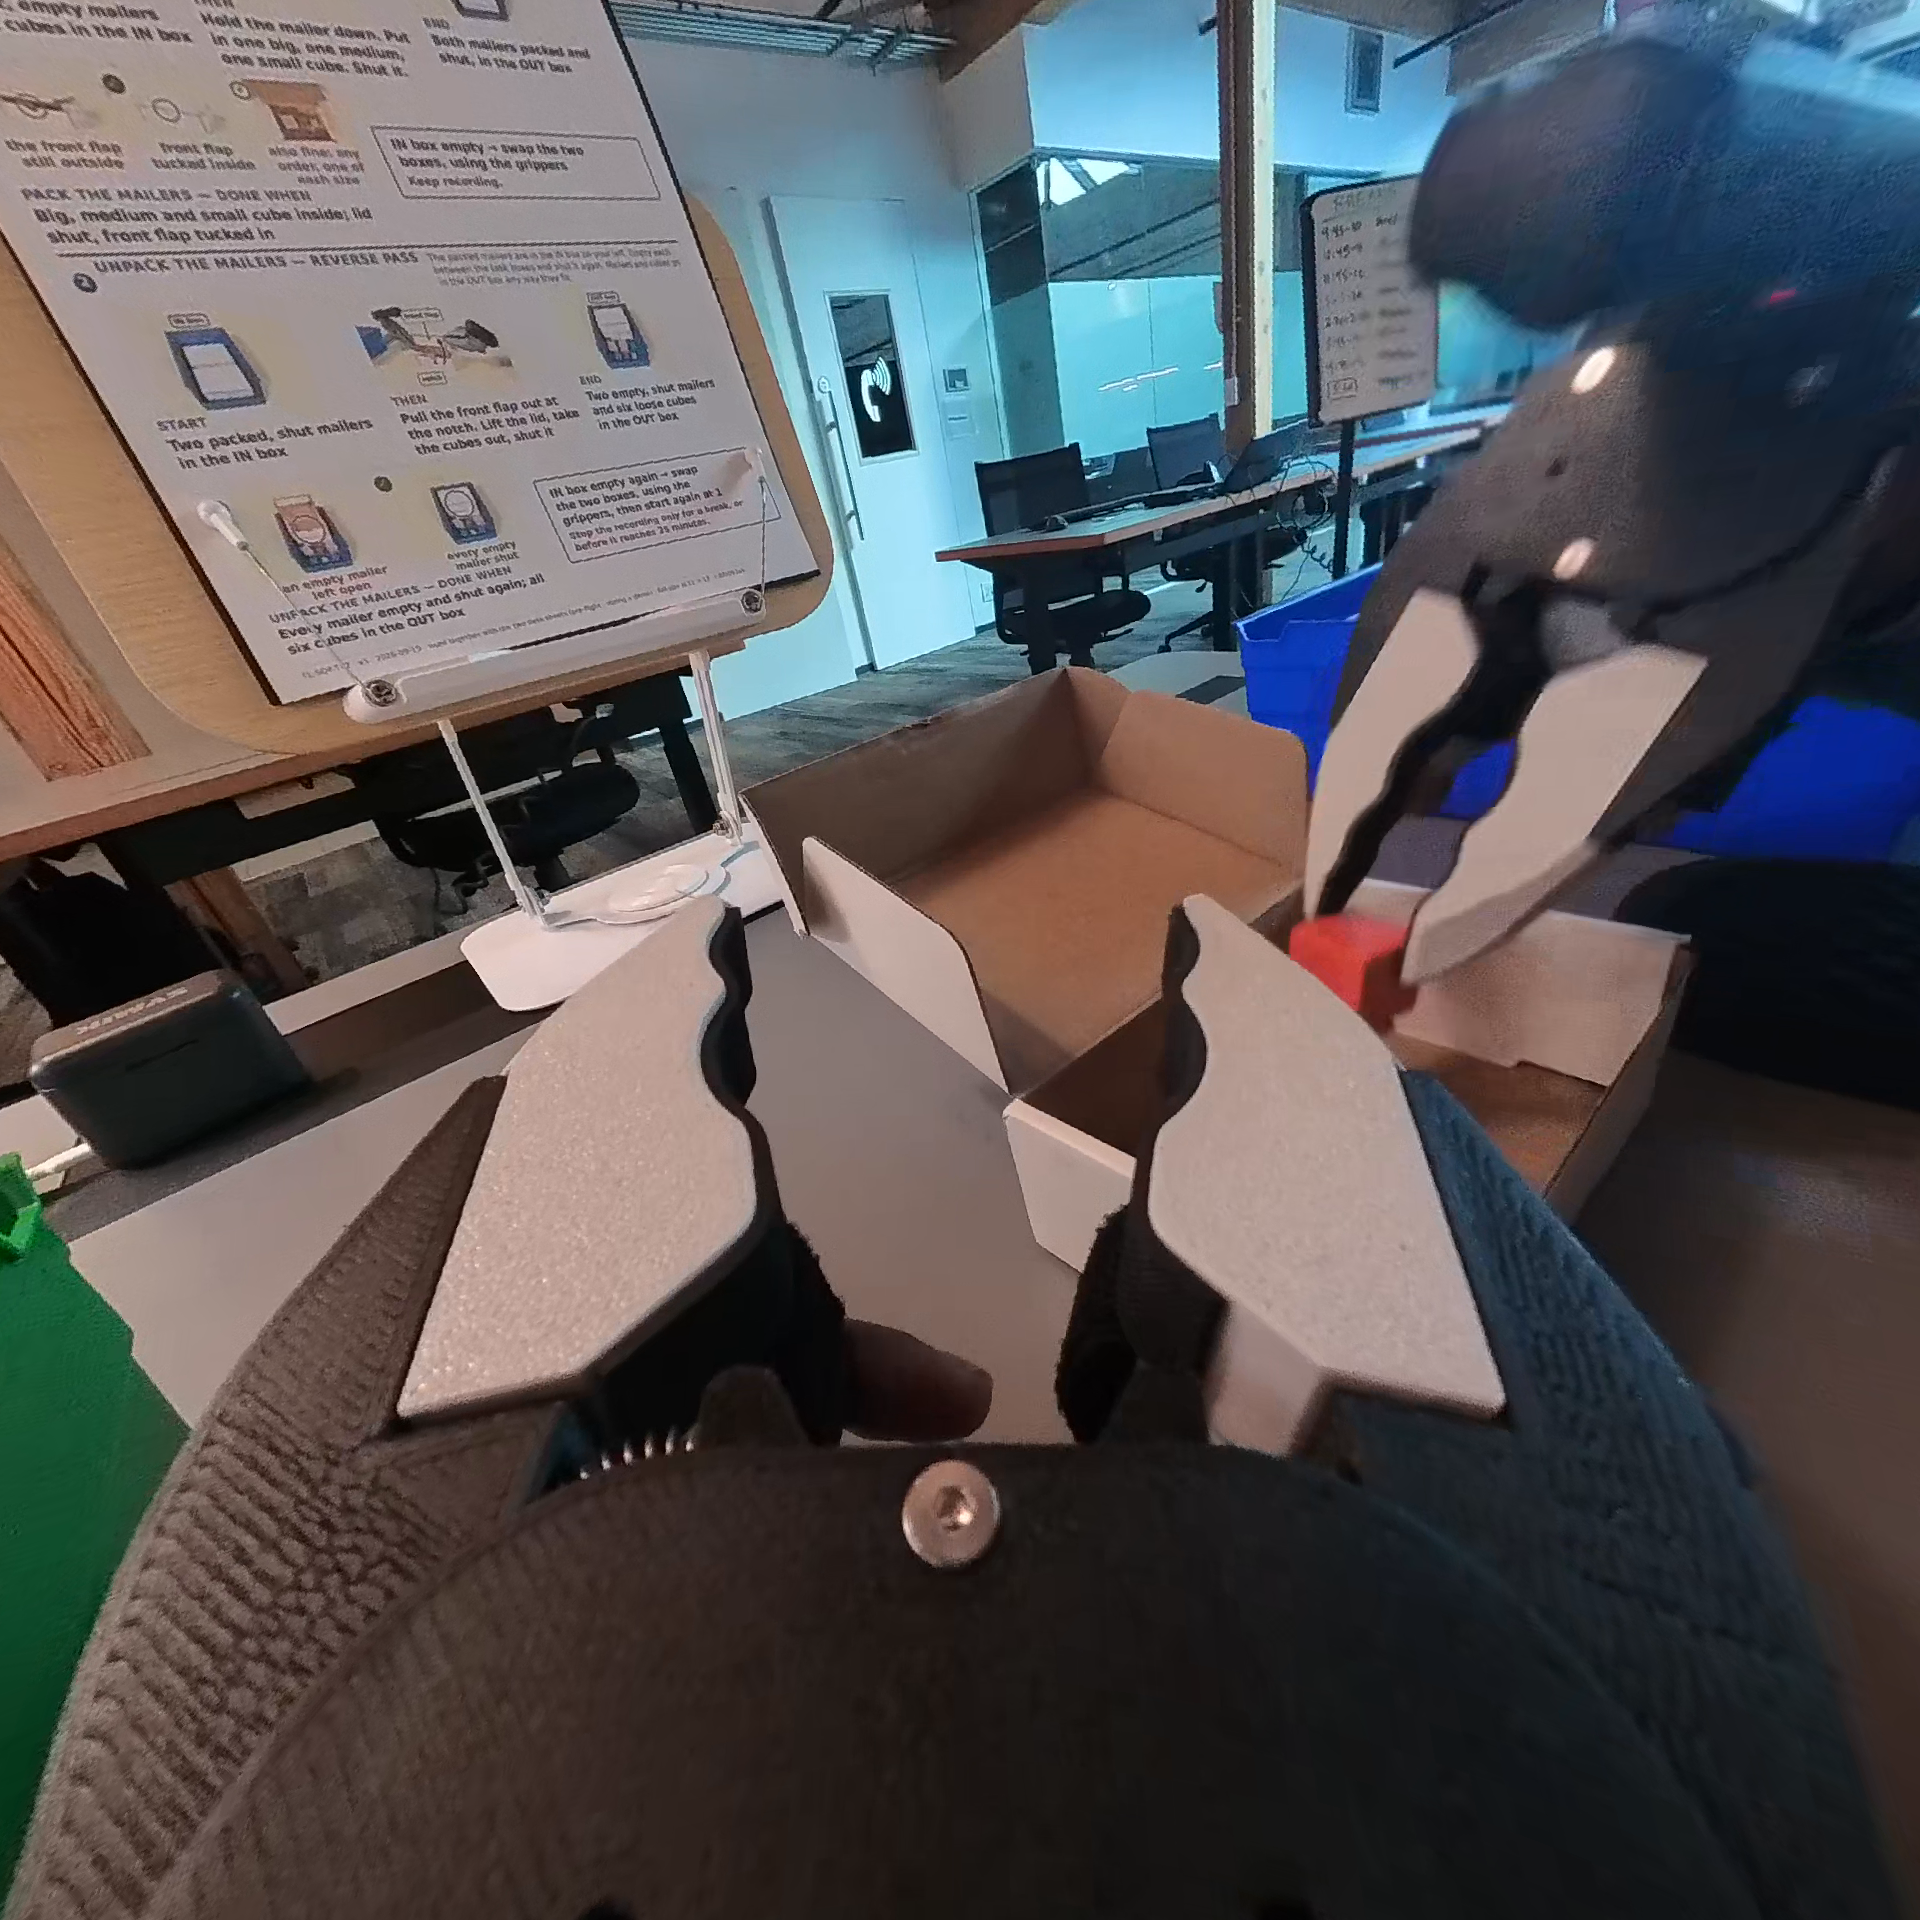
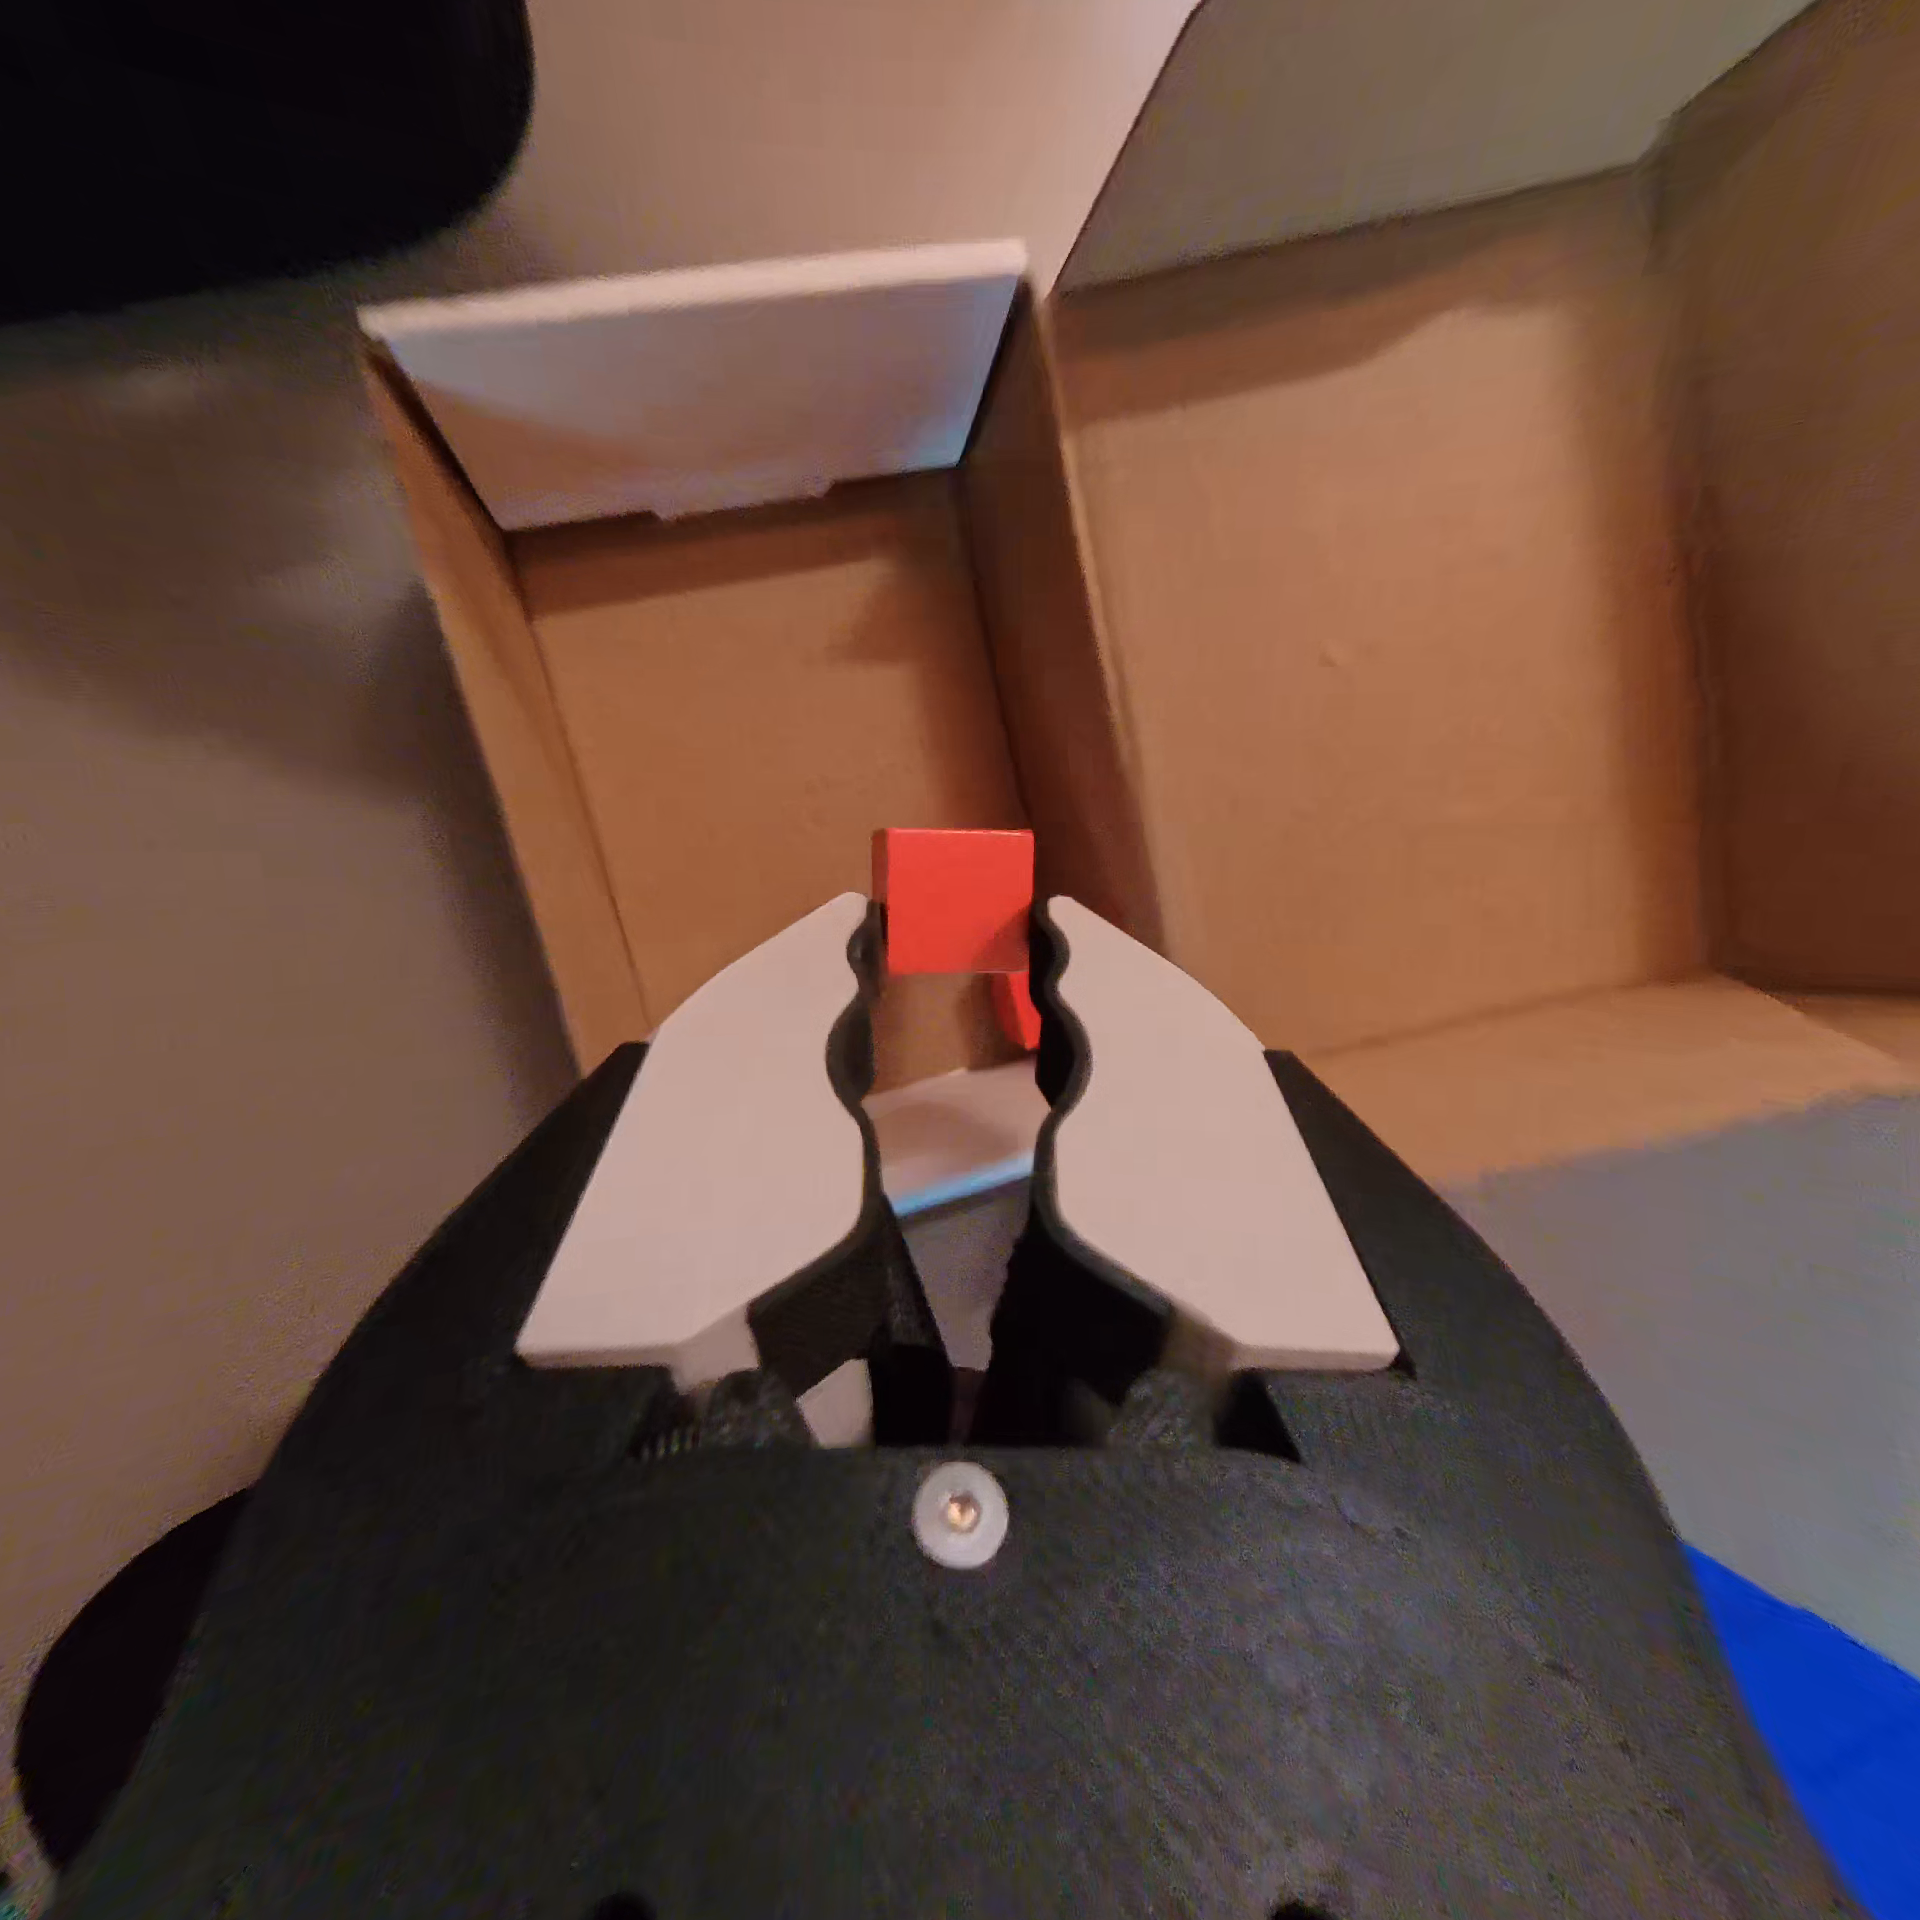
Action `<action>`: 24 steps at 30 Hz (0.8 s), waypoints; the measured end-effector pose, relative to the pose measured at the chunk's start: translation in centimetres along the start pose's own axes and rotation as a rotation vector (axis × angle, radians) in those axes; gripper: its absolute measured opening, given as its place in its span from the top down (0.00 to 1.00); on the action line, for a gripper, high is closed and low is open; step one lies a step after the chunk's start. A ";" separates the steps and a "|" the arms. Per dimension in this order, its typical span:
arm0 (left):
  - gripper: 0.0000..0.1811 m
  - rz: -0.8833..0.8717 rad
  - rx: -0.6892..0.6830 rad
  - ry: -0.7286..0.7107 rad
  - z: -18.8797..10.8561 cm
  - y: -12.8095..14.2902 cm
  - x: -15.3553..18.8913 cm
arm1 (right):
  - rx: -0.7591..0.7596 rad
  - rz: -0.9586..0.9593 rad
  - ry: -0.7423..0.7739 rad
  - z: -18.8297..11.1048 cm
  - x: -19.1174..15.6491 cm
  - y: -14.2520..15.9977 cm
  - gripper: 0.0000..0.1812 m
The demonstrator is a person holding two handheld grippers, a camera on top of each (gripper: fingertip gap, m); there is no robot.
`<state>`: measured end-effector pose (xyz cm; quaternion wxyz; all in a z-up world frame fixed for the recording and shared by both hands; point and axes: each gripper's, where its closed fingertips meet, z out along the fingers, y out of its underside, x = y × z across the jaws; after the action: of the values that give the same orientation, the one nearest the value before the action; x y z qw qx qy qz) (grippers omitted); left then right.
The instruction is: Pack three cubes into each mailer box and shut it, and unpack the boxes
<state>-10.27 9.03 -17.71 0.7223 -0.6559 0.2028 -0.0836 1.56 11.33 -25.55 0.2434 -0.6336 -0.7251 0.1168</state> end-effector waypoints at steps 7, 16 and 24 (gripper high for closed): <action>0.58 0.010 -0.007 -0.001 0.1 0.2 0.1 | 0.178 0.194 0.299 -12.1 3.8 3.2 0.85; 0.58 0.026 -0.040 -0.007 0.4 1.0 0.2 | 0.083 0.775 0.583 -18.6 4.1 20.5 0.85; 0.58 0.054 -0.052 -0.008 0.5 1.3 0.4 | -0.079 0.956 0.487 -13.7 2.2 25.8 0.85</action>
<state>-9.93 9.50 -18.98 0.7077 -0.6692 0.2197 -0.0561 30.48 15.99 -25.73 0.3001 -0.9104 -0.2823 0.0366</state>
